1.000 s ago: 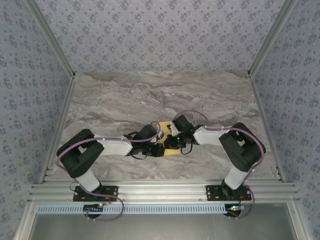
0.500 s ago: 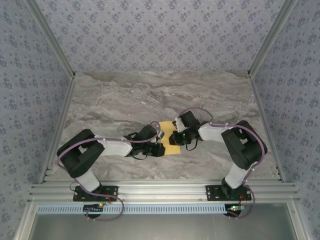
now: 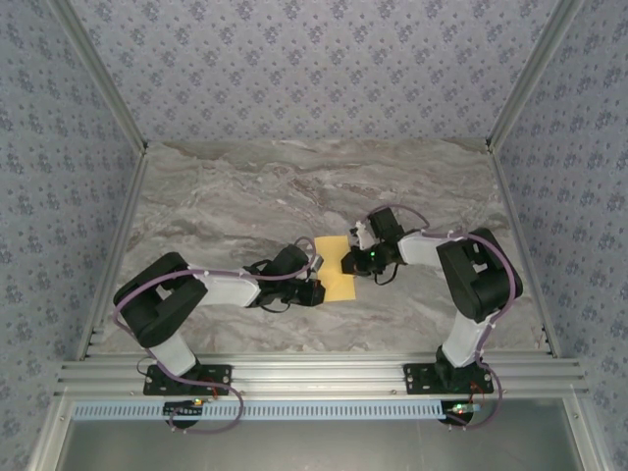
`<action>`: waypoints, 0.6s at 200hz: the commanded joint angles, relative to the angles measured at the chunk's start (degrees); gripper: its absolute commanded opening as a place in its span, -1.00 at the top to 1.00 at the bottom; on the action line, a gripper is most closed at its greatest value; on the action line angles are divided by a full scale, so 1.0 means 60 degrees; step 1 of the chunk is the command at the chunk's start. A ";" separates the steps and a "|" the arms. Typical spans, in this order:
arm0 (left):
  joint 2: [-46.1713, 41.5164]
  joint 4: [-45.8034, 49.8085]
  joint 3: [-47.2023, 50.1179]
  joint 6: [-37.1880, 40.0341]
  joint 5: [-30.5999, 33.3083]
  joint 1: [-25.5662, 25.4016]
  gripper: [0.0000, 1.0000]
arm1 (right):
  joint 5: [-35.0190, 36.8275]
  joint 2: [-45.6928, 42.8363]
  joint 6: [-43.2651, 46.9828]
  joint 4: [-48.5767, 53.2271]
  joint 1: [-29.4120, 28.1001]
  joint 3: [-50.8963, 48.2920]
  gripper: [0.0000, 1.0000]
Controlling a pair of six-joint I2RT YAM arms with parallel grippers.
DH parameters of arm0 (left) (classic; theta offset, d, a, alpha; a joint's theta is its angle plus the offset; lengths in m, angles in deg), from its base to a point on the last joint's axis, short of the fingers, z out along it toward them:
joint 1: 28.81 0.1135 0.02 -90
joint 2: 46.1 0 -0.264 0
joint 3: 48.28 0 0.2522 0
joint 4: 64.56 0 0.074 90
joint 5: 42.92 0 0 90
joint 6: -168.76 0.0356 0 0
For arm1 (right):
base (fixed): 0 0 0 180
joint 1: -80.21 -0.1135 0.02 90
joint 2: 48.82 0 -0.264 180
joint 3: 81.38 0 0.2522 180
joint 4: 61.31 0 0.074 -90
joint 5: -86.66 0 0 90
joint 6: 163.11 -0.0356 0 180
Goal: Fold a paper plane with a square sheet of paper (fold left side to right side)
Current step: Fold the triangle a second time at the center of the table.
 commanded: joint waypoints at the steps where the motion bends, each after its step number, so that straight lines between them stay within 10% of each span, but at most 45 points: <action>1: 0.0407 0.1468 0.0457 -0.0053 0.0445 -0.0054 0.88 | 0.0965 0.0394 0.0385 0.0214 0.0532 0.0261 0.88; 120: -0.0367 0.1630 -0.0644 0.0228 -0.0291 -0.0010 0.83 | 0.0539 0.0692 0.0289 0.0244 0.0758 0.0114 0.88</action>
